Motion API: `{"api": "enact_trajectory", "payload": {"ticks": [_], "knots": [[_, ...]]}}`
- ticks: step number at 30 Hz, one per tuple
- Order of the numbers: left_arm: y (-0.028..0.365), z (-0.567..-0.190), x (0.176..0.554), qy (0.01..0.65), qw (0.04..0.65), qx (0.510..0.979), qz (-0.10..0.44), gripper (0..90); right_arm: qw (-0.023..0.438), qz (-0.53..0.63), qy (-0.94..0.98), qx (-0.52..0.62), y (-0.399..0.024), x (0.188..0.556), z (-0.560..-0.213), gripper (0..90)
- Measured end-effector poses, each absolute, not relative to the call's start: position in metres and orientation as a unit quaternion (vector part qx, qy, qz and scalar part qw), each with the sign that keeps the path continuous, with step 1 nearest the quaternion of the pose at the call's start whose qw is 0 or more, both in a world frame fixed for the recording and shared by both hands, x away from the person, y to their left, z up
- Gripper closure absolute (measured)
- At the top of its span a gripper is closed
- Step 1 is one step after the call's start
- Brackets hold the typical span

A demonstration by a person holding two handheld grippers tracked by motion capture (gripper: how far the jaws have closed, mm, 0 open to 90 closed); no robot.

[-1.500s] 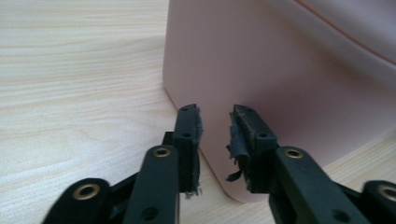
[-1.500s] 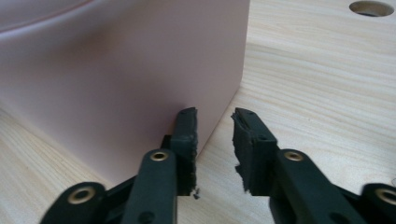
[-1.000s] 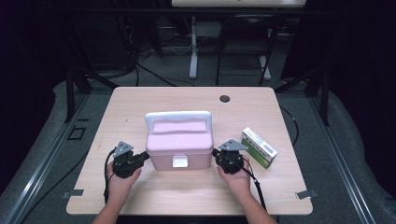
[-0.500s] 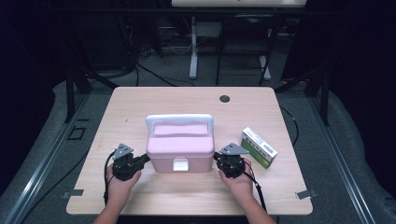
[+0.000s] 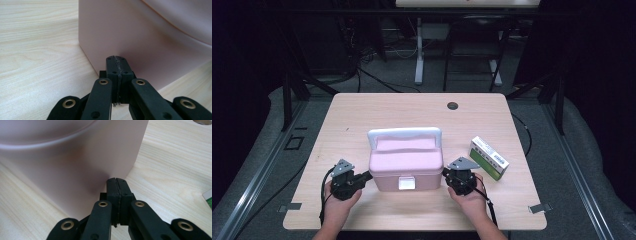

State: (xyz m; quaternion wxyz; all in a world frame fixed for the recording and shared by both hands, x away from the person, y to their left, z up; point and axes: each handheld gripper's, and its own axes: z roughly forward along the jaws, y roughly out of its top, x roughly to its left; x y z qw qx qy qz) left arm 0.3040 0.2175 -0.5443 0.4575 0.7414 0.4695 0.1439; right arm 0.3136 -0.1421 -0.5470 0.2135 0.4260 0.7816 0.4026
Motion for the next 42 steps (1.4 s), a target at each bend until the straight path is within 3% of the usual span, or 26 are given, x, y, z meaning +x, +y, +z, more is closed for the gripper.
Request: {"api": "enact_trajectory", "payload": {"ticks": [42], "knots": [[0.215,-0.541,0.25,0.448,0.453,0.763,0.115,90.0,0.194,0.387,0.801,0.413,-0.153,0.244,-0.542,90.0]]}}
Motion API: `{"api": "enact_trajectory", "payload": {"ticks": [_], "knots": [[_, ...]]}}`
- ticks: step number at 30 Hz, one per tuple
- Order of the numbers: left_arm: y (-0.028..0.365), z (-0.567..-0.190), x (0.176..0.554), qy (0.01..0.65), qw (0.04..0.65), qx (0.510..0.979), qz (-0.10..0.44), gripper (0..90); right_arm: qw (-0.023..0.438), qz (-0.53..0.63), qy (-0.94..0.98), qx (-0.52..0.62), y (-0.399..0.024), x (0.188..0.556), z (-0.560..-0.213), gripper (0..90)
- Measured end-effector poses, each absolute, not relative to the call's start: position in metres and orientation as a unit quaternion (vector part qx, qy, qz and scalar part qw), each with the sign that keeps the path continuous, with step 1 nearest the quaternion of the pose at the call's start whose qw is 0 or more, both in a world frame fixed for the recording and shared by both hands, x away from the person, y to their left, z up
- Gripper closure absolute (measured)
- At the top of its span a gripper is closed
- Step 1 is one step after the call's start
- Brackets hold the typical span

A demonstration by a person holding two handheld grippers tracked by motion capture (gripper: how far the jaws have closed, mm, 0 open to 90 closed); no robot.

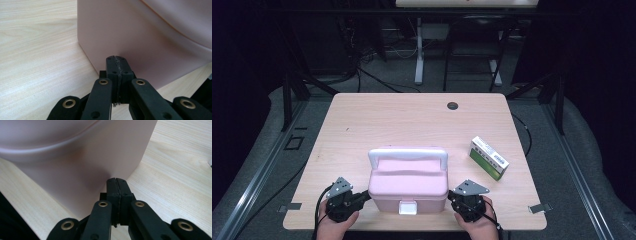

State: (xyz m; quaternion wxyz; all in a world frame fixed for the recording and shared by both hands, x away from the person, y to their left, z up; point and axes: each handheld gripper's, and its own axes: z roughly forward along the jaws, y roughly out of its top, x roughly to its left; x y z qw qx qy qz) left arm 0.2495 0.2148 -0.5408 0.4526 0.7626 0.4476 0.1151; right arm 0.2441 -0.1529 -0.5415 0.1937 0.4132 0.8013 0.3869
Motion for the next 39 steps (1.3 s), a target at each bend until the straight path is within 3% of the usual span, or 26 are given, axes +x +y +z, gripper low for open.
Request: {"api": "enact_trajectory", "payload": {"ticks": [17,28,39], "knots": [[0.217,-0.541,0.243,0.452,0.456,0.761,0.099,89.7,0.184,0.386,0.801,0.419,-0.155,0.239,-0.54,89.6],[0.226,-0.535,0.248,0.458,0.465,0.752,0.092,71.1,0.164,0.414,0.788,0.425,-0.167,0.244,-0.534,76.2],[0.235,-0.511,0.247,0.453,0.466,0.753,0.102,62.3,0.162,0.431,0.782,0.421,-0.181,0.246,-0.515,64.5]]}}
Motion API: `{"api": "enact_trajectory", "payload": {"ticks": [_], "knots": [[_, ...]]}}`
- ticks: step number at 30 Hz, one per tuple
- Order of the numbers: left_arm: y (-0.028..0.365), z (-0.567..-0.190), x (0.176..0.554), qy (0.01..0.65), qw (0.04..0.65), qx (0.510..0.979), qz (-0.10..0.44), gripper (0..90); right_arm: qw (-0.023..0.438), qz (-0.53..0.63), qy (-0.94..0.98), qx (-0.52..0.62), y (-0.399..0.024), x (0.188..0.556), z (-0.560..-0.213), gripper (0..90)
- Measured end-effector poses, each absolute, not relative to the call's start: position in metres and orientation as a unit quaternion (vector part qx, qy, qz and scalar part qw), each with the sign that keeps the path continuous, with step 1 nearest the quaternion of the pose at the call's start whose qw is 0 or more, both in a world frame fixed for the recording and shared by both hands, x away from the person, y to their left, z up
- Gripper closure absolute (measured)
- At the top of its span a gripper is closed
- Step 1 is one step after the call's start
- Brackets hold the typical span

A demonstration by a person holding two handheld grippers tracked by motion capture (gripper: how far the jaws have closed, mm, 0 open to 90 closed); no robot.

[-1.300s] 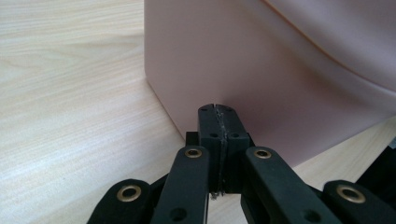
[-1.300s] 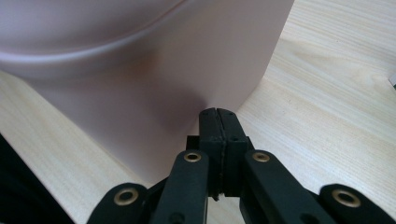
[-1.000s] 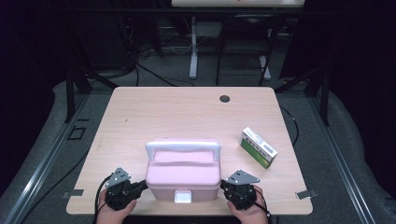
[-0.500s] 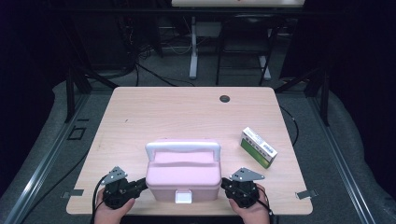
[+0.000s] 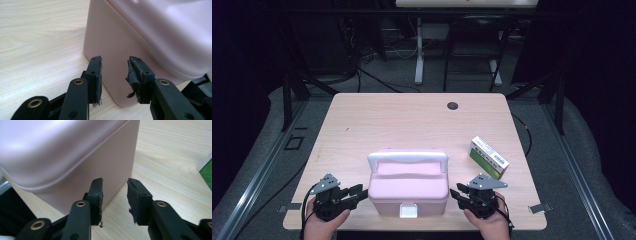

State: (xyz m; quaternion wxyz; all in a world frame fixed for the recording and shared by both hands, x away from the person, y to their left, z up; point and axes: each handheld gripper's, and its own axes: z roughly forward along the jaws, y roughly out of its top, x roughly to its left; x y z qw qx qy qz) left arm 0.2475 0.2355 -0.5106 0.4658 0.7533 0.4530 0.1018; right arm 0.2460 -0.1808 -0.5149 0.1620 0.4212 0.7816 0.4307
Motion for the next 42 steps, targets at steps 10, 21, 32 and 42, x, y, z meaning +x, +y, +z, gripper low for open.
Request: {"api": "enact_trajectory", "payload": {"ticks": [10,21,32,42], "knots": [[0.239,-0.485,0.252,0.446,0.477,0.751,0.096,55.4,0.175,0.44,0.783,0.403,-0.187,0.242,-0.484,60.5],[0.234,-0.451,0.26,0.428,0.498,0.747,0.102,46.3,0.174,0.474,0.775,0.38,-0.191,0.247,-0.448,53.2],[0.212,-0.445,0.278,0.407,0.495,0.761,0.099,44.3,0.154,0.484,0.778,0.369,-0.174,0.267,-0.451,47.6],[0.204,-0.449,0.285,0.405,0.497,0.761,0.096,53.9,0.153,0.487,0.779,0.363,-0.161,0.281,-0.456,52.3]]}}
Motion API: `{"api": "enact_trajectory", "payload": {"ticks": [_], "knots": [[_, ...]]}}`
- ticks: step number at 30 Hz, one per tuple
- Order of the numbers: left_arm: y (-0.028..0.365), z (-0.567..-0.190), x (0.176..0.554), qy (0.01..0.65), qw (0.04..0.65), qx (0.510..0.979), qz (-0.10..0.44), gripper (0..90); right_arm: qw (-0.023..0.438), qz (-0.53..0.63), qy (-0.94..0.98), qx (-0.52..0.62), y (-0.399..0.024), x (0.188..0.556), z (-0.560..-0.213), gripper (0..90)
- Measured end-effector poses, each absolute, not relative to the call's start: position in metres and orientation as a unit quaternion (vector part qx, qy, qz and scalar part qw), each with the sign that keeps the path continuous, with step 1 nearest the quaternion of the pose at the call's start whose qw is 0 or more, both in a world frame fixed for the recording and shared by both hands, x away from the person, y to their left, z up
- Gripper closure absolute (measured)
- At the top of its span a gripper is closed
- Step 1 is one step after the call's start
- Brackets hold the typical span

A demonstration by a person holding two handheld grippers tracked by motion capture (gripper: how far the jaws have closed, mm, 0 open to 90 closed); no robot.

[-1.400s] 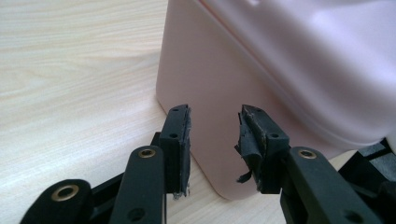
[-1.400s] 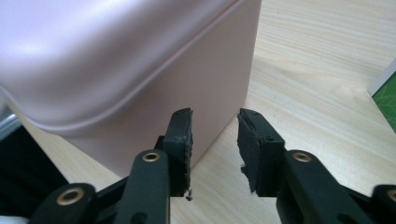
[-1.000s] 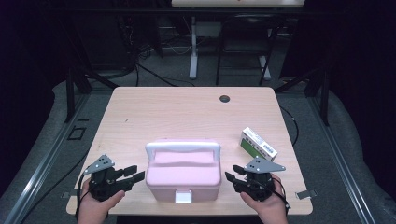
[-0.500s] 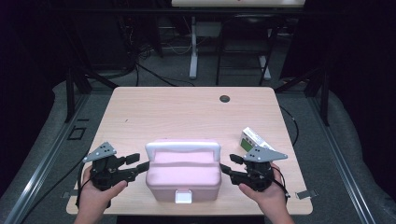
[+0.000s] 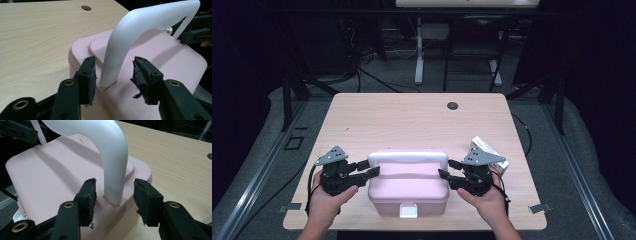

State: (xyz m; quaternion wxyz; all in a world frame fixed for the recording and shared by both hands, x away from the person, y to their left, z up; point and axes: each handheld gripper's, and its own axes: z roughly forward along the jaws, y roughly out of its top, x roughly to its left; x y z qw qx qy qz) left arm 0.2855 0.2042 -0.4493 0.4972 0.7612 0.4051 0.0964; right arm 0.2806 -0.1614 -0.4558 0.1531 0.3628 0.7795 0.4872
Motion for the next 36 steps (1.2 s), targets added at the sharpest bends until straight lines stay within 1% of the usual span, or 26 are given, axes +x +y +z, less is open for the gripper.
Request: {"api": "enact_trajectory", "payload": {"ticks": [2,3,4,6,8,12,16,23,36], "knots": [[0.203,-0.45,0.286,0.403,0.495,0.764,0.097,57.1,0.155,0.488,0.779,0.362,-0.16,0.282,-0.456,53.9],[0.199,-0.451,0.287,0.403,0.491,0.766,0.099,57.5,0.15,0.49,0.78,0.359,-0.158,0.284,-0.456,58.3],[0.198,-0.451,0.288,0.403,0.489,0.767,0.103,58.2,0.149,0.49,0.781,0.358,-0.156,0.285,-0.455,59.8],[0.197,-0.45,0.288,0.403,0.48,0.771,0.113,62.9,0.153,0.489,0.782,0.354,-0.154,0.286,-0.455,64.3],[0.196,-0.45,0.289,0.402,0.48,0.772,0.114,63.9,0.154,0.49,0.783,0.352,-0.151,0.286,-0.455,66.8],[0.197,-0.452,0.29,0.403,0.48,0.77,0.121,70.8,0.165,0.486,0.783,0.353,-0.15,0.288,-0.454,73.1],[0.197,-0.452,0.288,0.399,0.478,0.771,0.132,72.3,0.158,0.49,0.782,0.352,-0.152,0.288,-0.455,73.5],[0.195,-0.453,0.286,0.396,0.48,0.771,0.134,72.8,0.156,0.489,0.785,0.348,-0.153,0.285,-0.454,74.0],[0.189,-0.452,0.283,0.389,0.48,0.777,0.122,73.2,0.157,0.48,0.786,0.355,-0.159,0.277,-0.45,74.0]]}}
